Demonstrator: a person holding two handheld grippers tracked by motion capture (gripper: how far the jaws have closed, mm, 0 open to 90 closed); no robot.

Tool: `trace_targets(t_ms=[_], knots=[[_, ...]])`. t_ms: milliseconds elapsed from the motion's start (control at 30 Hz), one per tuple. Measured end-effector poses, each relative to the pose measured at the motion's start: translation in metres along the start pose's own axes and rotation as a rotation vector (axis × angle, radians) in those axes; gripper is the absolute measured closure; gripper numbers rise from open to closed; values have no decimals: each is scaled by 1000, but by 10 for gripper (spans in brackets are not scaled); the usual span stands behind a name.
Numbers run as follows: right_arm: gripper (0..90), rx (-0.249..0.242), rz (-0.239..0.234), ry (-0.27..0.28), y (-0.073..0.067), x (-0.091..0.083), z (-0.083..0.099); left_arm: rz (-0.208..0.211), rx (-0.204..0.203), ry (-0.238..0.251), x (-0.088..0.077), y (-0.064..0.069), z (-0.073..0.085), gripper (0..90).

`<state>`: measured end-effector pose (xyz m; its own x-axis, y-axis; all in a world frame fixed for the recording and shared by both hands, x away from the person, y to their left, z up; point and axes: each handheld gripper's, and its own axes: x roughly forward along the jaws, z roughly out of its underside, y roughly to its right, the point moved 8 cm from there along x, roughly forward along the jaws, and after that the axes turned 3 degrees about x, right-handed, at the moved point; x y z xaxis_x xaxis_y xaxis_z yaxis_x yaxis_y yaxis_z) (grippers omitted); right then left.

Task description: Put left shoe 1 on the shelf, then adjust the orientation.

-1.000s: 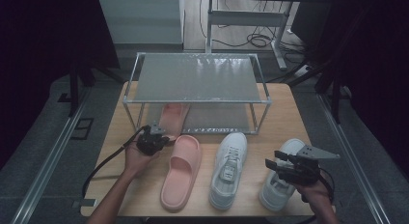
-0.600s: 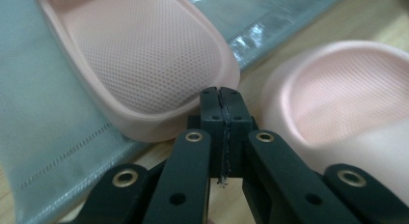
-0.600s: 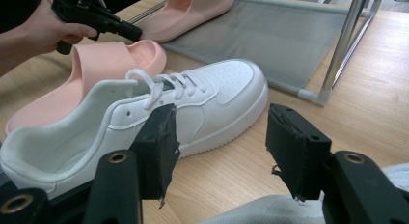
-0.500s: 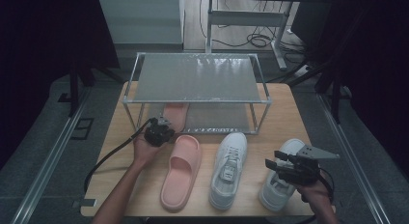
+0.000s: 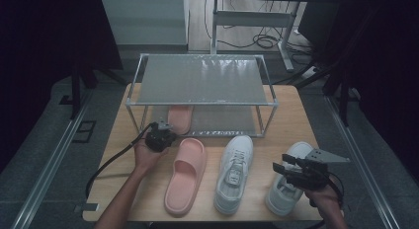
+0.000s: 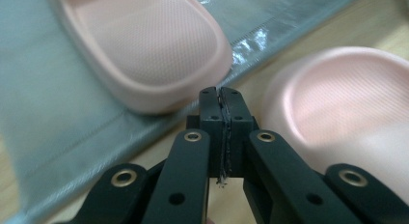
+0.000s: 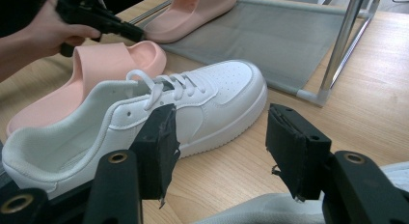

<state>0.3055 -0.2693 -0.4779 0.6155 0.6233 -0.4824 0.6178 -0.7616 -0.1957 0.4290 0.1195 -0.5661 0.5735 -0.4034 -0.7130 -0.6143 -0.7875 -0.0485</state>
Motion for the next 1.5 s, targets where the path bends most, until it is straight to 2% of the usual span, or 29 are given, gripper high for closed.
trace_targets(t_ms=[33,133,267,333,467,700,900,967,1000,1100,1233,1367,1467,1500], knots=[[454,0,0,4,0,0,-1,15,-14,24,-12,2,4,896],[454,-2,2,7,0,-1,-1,26,-20,42,-28,4,12,896],[454,-2,3,6,-1,-2,-2,46,-34,55,-40,9,20,896],[454,-2,2,6,-2,-1,-2,72,-29,50,-46,16,26,897],[454,-8,0,5,-4,0,-2,81,-17,37,-43,19,28,897],[454,-5,0,3,-3,1,-1,125,-4,-1,-27,28,32,900],[454,-2,2,3,-2,0,-1,151,-7,-3,-20,31,32,900],[454,-5,2,0,-2,0,-1,142,20,-13,-17,34,30,900],[454,-5,2,0,-2,0,-1,142,20,-13,-17,34,30,900],[454,-6,1,0,-2,1,-1,155,53,-11,-15,43,22,900],[454,-5,1,-2,-1,1,0,176,72,-13,-10,52,14,900],[454,-3,1,0,-1,1,0,171,100,-15,-5,58,8,899],[454,-4,0,2,-1,0,0,157,95,-14,-6,57,7,891],[454,-3,0,4,-1,0,-1,149,81,-4,-12,54,8,889]])
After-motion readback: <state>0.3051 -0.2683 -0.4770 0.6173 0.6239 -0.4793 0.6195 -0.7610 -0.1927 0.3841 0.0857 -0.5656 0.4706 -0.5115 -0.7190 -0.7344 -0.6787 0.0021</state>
